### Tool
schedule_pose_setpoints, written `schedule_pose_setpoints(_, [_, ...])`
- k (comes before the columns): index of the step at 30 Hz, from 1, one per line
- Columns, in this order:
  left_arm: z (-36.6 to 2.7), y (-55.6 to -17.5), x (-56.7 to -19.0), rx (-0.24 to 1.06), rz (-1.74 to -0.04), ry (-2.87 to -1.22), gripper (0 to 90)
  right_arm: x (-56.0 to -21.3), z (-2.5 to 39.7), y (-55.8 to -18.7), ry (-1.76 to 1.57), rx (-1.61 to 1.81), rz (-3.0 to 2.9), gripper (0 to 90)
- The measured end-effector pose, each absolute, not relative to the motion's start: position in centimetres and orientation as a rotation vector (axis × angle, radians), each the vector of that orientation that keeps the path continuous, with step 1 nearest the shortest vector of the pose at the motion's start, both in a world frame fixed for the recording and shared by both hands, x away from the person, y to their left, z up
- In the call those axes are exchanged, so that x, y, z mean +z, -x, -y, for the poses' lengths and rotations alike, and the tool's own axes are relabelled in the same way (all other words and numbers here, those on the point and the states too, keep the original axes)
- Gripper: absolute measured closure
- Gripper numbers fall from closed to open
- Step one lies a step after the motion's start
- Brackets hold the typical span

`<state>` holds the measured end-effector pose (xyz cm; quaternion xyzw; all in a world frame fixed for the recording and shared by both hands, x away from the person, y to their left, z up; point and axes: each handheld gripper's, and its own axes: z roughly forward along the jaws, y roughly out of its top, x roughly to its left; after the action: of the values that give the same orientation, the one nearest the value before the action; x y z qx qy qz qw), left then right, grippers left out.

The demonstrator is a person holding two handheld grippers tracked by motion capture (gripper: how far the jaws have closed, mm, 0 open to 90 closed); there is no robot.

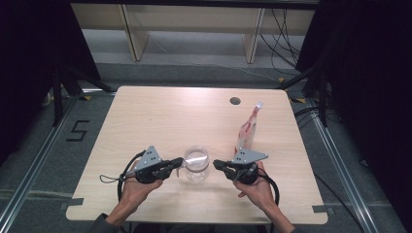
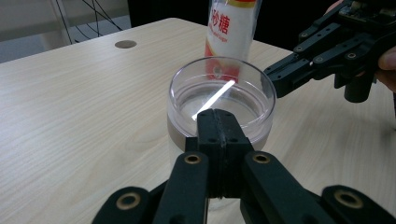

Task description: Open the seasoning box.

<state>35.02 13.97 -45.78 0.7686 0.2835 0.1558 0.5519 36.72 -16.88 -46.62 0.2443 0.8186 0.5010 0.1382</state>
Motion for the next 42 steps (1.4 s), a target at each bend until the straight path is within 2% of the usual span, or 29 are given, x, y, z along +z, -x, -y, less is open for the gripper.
schedule_pose_setpoints(12, [-13.70, -34.62, -45.74, 0.393, -0.657, -1.826, 88.7, -46.74, 16.96, -36.83, -0.727, 1.443, -2.397, 86.4])
schedule_pose_setpoints(25, [-13.60, -34.39, -45.57, 0.478, -0.672, -1.841, 87.6, -46.80, 16.97, -36.94, -0.727, 1.431, -2.383, 86.0])
schedule_pose_setpoints(42, [-13.70, -34.32, -45.78, 0.476, -0.671, -1.835, 88.1, -46.37, 16.57, -37.33, -0.704, 1.465, -2.361, 86.5])
